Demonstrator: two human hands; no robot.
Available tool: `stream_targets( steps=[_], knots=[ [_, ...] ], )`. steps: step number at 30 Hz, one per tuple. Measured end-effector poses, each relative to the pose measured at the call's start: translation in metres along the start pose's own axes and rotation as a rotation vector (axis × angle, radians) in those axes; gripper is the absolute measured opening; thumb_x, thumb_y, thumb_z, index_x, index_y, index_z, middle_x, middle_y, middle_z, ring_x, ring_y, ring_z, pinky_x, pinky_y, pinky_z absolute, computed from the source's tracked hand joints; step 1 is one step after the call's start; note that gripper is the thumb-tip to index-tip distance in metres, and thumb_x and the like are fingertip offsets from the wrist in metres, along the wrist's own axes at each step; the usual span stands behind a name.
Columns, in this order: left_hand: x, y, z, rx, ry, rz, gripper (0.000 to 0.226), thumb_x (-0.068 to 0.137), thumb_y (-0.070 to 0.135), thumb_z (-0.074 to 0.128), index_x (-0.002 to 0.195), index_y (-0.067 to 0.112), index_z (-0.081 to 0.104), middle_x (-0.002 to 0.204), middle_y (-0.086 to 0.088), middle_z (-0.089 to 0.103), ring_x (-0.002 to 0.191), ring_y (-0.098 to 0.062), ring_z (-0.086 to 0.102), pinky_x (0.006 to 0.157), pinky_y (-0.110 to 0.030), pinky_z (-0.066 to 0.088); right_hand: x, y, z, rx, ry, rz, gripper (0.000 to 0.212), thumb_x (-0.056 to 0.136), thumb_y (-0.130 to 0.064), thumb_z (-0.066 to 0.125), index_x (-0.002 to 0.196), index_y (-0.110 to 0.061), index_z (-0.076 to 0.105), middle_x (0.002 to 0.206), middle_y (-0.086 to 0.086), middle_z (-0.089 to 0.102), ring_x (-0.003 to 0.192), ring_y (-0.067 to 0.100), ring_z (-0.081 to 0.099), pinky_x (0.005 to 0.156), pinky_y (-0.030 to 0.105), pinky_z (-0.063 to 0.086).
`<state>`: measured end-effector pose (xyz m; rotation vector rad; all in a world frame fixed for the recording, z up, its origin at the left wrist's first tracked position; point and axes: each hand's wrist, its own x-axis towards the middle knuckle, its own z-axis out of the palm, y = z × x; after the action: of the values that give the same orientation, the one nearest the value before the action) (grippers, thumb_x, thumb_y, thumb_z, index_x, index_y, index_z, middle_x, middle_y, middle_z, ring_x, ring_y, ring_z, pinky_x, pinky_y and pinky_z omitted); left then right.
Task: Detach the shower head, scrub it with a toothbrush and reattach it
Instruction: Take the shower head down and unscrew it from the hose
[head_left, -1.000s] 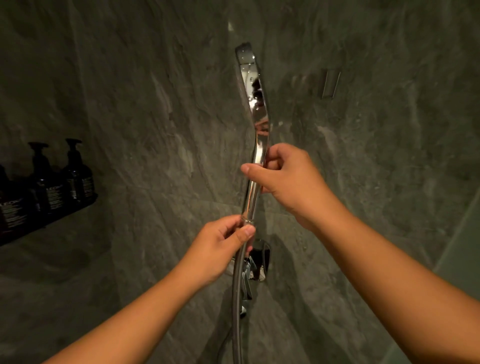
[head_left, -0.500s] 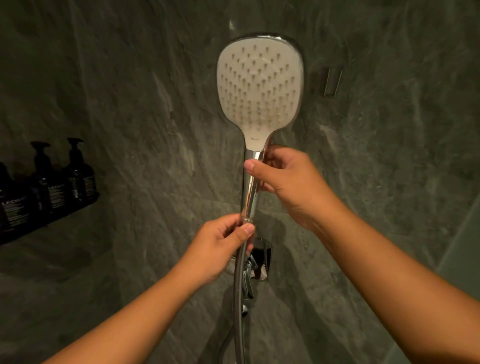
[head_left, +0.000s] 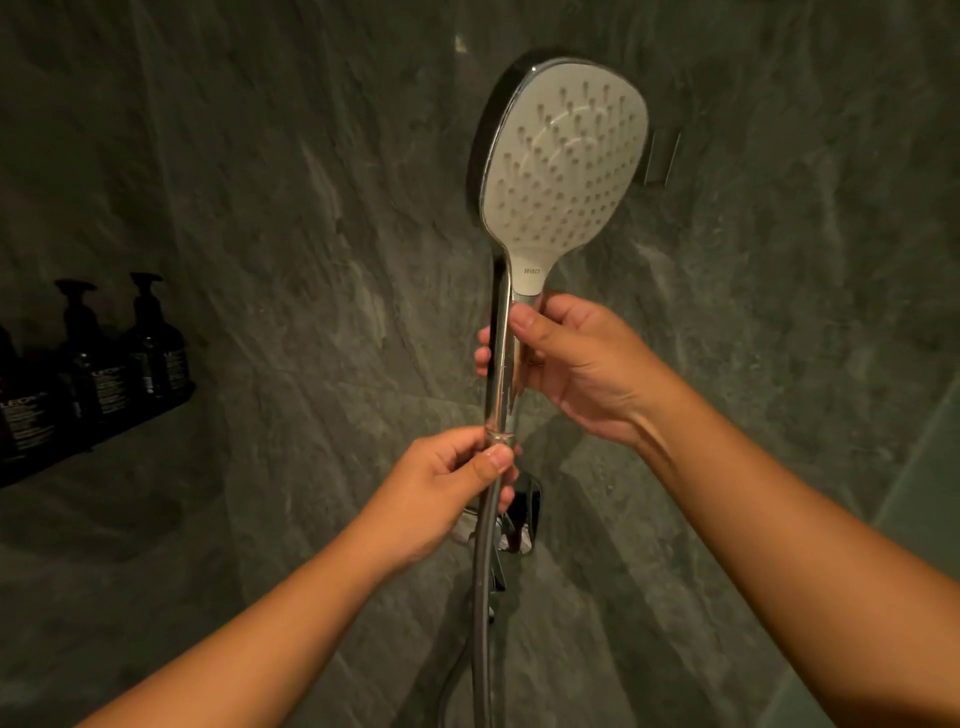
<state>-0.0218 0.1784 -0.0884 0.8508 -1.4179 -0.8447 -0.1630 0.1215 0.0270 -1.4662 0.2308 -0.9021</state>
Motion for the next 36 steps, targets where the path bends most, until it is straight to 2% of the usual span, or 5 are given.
stream_targets(
  steps=[10,17,23,29,36],
  knots=[
    [0.004,0.003,0.001,0.072,0.080,0.004,0.015,0.093,0.013,0.056,0.081,0.013,0.065,0.070,-0.001,0.064,0.065,-0.013,0.064,0.064,-0.022,0.054,0.002,0.008,0.015,-0.755,0.515,-0.313,0.026,0.072,-0.033,0.081,0.075,-0.021,0.058,0.061,-0.007,0.057,0.058,0.011,0.056,0.061,0.042,0.054],
    [0.003,0.002,-0.001,0.108,0.090,0.006,0.016,0.094,0.012,0.056,0.080,0.010,0.064,0.069,0.002,0.065,0.065,-0.009,0.063,0.066,-0.021,0.051,0.000,0.009,0.011,-0.481,0.299,-0.200,0.013,0.084,-0.013,0.072,0.094,-0.016,0.064,0.082,-0.003,0.070,0.075,0.005,0.064,0.073,0.030,0.054],
    [0.006,0.005,0.006,0.141,0.093,0.032,0.017,0.095,0.007,0.054,0.079,0.005,0.061,0.070,-0.006,0.061,0.062,-0.009,0.061,0.063,-0.017,0.049,0.004,0.016,0.014,-0.594,0.523,-0.306,0.021,0.076,-0.026,0.080,0.081,-0.021,0.060,0.066,-0.010,0.065,0.057,0.000,0.058,0.055,0.022,0.048],
    [0.005,0.004,0.008,0.096,0.065,0.021,0.014,0.095,0.006,0.053,0.083,0.001,0.060,0.073,-0.016,0.056,0.061,-0.008,0.059,0.063,-0.017,0.049,-0.002,0.016,0.009,-0.351,0.310,-0.235,0.007,0.090,-0.008,0.062,0.087,-0.010,0.068,0.077,0.009,0.069,0.093,0.043,0.067,0.088,0.058,0.051],
    [0.007,0.002,0.003,0.116,0.075,0.022,0.017,0.095,0.008,0.054,0.081,0.009,0.062,0.070,-0.008,0.061,0.061,-0.010,0.061,0.064,-0.021,0.051,0.002,0.011,0.003,-0.438,0.311,-0.236,0.006,0.085,-0.016,0.070,0.090,-0.018,0.068,0.083,0.002,0.067,0.079,0.014,0.061,0.074,0.036,0.051]
  ],
)
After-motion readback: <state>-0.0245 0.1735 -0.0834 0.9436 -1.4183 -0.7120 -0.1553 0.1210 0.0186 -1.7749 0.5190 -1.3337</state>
